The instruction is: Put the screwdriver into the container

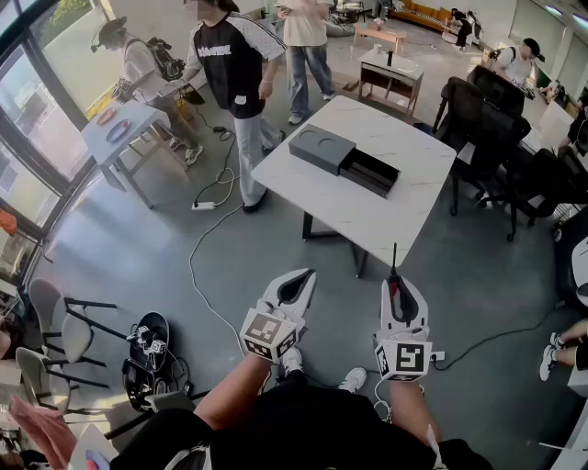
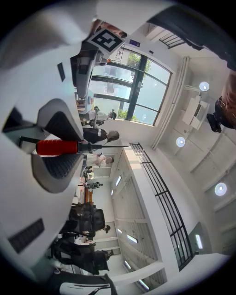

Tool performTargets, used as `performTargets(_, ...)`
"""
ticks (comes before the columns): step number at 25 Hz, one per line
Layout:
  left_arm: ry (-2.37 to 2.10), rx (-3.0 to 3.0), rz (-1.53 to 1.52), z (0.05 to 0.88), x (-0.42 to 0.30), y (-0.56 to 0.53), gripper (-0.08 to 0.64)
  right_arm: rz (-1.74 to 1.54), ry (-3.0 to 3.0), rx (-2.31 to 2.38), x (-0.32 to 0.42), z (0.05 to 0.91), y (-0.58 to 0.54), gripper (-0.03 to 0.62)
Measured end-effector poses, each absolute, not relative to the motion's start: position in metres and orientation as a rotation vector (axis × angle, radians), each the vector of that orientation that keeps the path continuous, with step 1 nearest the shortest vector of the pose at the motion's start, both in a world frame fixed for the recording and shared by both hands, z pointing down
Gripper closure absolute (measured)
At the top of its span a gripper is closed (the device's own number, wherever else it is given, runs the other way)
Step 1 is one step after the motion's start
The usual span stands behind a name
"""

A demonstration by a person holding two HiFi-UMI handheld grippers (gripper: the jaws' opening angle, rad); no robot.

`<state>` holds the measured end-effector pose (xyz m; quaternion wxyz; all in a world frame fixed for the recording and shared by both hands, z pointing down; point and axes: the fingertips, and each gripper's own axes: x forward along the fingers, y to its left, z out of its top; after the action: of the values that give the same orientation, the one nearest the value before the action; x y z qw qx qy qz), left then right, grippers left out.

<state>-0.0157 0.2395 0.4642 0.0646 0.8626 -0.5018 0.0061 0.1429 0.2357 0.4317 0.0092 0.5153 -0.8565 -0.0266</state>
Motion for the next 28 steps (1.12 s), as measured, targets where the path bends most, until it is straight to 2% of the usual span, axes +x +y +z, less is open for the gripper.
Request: performTargets(28,-1.383,2.695,-0.044,0.461,-0.121,0.213,0.552,-0.021,-2.628,1.773,0.042,0.426,0.207,0.508)
